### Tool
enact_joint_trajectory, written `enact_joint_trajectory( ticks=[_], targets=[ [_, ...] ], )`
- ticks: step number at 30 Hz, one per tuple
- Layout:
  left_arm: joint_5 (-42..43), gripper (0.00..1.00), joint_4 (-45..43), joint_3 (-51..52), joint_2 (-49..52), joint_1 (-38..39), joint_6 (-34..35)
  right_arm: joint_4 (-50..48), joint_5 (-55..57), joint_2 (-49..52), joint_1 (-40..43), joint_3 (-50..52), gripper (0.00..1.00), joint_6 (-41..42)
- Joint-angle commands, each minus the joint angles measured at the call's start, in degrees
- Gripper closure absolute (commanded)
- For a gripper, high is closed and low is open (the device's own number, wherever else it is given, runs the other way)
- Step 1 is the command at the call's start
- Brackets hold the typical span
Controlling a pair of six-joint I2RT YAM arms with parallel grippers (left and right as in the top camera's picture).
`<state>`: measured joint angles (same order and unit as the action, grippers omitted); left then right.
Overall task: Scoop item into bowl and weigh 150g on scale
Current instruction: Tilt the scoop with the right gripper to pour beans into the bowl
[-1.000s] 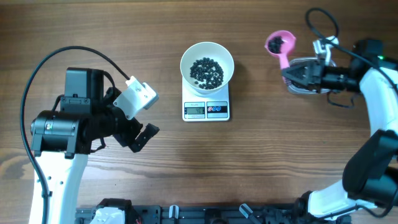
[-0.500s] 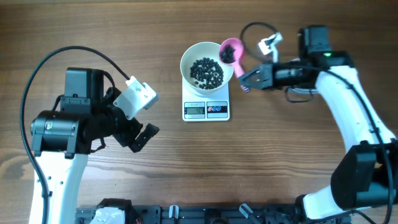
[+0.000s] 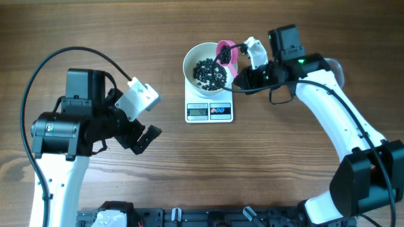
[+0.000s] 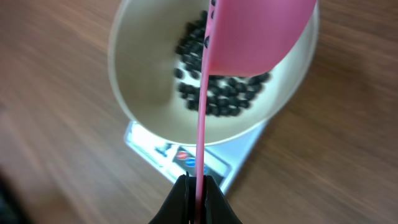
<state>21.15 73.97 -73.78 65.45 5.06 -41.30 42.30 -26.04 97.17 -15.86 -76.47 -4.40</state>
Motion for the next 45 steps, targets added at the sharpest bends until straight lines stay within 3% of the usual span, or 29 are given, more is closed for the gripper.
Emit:
enact_joint_trajectory(
  ticks=[1, 12, 45],
  targets=[
    [1.33, 0.0, 0.0, -0.33, -0.55, -0.46, 0.15, -0.5, 9.88, -0.96, -2.32, -0.02, 0.95, -4.07],
    [1.33, 0.0, 0.0, -0.33, -0.55, -0.46, 0.15, -1.42, 24.7, -0.96, -8.33, -0.02, 0.95, -8.15],
    [1.33, 0.0, 0.0, -0.33, -0.55, -0.46, 0.13, -6.23, 45.46, -1.42, -16.17, -0.35, 0.96, -16.7]
  ],
)
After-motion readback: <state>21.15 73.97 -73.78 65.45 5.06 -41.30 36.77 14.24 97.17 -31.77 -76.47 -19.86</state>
